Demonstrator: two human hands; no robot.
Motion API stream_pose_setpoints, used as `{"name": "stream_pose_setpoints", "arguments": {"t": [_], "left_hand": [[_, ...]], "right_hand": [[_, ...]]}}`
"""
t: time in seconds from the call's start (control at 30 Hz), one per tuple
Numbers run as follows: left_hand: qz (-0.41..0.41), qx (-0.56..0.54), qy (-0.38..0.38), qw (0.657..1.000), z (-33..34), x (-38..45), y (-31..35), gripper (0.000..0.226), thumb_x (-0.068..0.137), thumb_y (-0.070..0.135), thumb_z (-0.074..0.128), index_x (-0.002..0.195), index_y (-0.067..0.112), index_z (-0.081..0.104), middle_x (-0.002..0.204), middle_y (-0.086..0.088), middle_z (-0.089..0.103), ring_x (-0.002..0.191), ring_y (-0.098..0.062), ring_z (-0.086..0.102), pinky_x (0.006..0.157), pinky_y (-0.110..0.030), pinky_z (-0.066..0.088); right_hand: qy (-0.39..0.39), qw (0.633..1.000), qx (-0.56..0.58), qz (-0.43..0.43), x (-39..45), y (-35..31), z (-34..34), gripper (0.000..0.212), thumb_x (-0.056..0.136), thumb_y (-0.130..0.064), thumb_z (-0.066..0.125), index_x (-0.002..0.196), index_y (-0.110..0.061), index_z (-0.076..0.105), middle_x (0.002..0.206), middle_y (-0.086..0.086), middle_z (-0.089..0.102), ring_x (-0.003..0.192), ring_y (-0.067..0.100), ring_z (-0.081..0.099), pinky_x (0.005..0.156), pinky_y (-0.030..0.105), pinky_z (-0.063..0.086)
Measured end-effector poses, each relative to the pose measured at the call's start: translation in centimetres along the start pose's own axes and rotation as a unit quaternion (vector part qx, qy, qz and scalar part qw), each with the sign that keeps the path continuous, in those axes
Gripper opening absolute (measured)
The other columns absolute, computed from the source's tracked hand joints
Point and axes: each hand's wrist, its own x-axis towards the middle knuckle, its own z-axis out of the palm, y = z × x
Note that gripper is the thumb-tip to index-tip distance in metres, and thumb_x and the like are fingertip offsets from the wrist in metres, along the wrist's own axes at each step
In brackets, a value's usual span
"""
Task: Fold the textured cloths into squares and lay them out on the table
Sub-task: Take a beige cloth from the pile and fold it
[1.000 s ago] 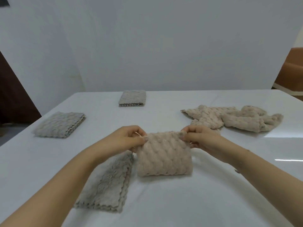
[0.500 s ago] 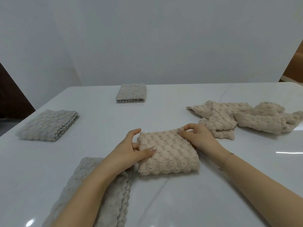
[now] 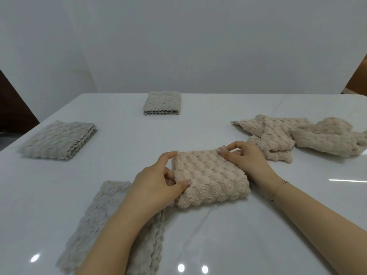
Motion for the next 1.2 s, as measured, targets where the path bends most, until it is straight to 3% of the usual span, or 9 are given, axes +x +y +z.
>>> {"name": "stream_pose_setpoints", "arguments": {"t": [0.2, 0.4, 0.5, 0.67, 0.8, 0.87, 1.0, 1.1, 1.2], "left_hand": [[0.099, 0.123, 0.094, 0.983, -0.5, 0.3, 3.4, 0.044, 0.093, 0.044, 0.047, 0.135, 0.03, 0.045, 0.138, 0.013, 0.042, 0.128, -0.01, 0.036, 0.104, -0.033, 0.027], [0.065, 0.277, -0.101, 0.953, 4.1, 1.5, 4.2, 0.055, 0.102, 0.039, 0.014, 0.152, 0.015, 0.012, 0.161, -0.004, 0.002, 0.148, -0.017, -0.002, 0.119, -0.043, 0.003], [0.033, 0.295, -0.124, 0.947, 5.8, 0.6, 3.0, 0.059, 0.1, 0.044, 0.002, 0.151, 0.017, -0.011, 0.159, -0.002, -0.018, 0.145, -0.016, -0.017, 0.119, -0.043, -0.006], [0.047, 0.276, -0.073, 0.957, 6.8, 0.0, 2.4, 0.091, 0.067, 0.054, -0.024, 0.151, 0.02, -0.01, 0.159, -0.001, -0.017, 0.146, -0.014, -0.016, 0.118, -0.04, -0.005], [0.03, 0.3, -0.102, 0.948, 6.6, 0.4, 2.8, 0.062, 0.096, 0.047, -0.004, 0.151, 0.019, -0.011, 0.159, -0.002, -0.018, 0.145, -0.015, -0.017, 0.119, -0.042, -0.006], [0.03, 0.311, -0.139, 0.94, 5.9, 0.9, 3.1, 0.058, 0.101, 0.042, 0.006, 0.151, 0.018, -0.01, 0.159, -0.003, -0.017, 0.146, -0.017, -0.016, 0.119, -0.045, -0.006], [0.038, 0.226, -0.094, 0.969, 2.8, 1.9, 3.8, 0.057, 0.101, 0.045, 0.015, 0.152, 0.02, 0.011, 0.16, -0.007, 0.006, 0.147, -0.021, 0.006, 0.117, -0.047, 0.009], [-0.022, 0.141, 0.05, 0.989, 0.4, 2.7, 3.2, 0.055, 0.099, 0.049, 0.027, 0.136, 0.013, 0.045, 0.139, -0.011, 0.046, 0.125, -0.027, 0.045, 0.099, -0.038, 0.038], [-0.135, 0.16, -0.017, 0.978, -1.5, 3.3, 2.4, 0.072, 0.095, 0.061, 0.021, 0.104, 0.004, 0.064, 0.104, -0.014, 0.065, 0.088, -0.026, 0.058, 0.077, -0.032, 0.042]], "right_hand": [[0.049, 0.987, -0.126, -0.088, -2.3, -1.9, -2.1, 0.019, 0.094, -0.034, 0.053, 0.101, -0.02, 0.064, 0.101, -0.009, 0.064, 0.082, 0.003, 0.06, 0.068, 0.012, 0.047], [-0.078, 0.907, -0.36, -0.206, -5.5, -0.1, -1.2, 0.043, 0.099, -0.032, 0.042, 0.141, -0.02, 0.045, 0.149, -0.005, 0.038, 0.139, 0.01, 0.03, 0.111, 0.016, 0.014], [-0.127, 0.882, -0.416, -0.179, -5.8, 1.2, -1.2, 0.05, 0.102, -0.037, 0.028, 0.15, -0.027, 0.022, 0.158, -0.01, 0.014, 0.146, 0.008, 0.011, 0.119, 0.025, 0.007], [-0.143, 0.847, -0.486, -0.162, -6.3, 2.2, -0.9, 0.068, 0.089, -0.056, -0.003, 0.151, -0.029, 0.001, 0.159, -0.014, -0.003, 0.146, 0.006, 0.001, 0.117, 0.029, -0.001], [-0.152, 0.863, -0.457, -0.154, -6.3, 1.9, -0.8, 0.059, 0.097, -0.049, 0.008, 0.152, -0.026, 0.009, 0.159, -0.011, 0.006, 0.146, 0.008, 0.007, 0.118, 0.029, 0.001], [-0.158, 0.902, -0.382, -0.123, -5.6, 0.5, -1.4, 0.048, 0.1, -0.036, 0.034, 0.146, -0.021, 0.032, 0.153, -0.005, 0.031, 0.139, 0.011, 0.029, 0.116, 0.028, 0.02], [-0.076, 0.964, -0.243, -0.077, -3.9, -3.0, -2.9, 0.027, 0.092, -0.036, 0.054, 0.093, -0.014, 0.07, 0.089, -0.004, 0.069, 0.082, 0.013, 0.064, 0.078, 0.032, 0.051], [-0.058, 0.934, -0.347, -0.058, -2.9, -3.4, -2.8, 0.059, 0.089, -0.058, 0.048, 0.055, -0.01, 0.044, 0.051, 0.006, 0.042, 0.046, 0.015, 0.037, 0.048, 0.026, 0.03], [-0.074, 0.909, -0.409, -0.015, -2.9, -3.2, -1.8, 0.065, 0.08, -0.076, 0.042, 0.053, -0.018, 0.029, 0.045, -0.005, 0.03, 0.042, 0.012, 0.031, 0.047, 0.026, 0.023]]}}
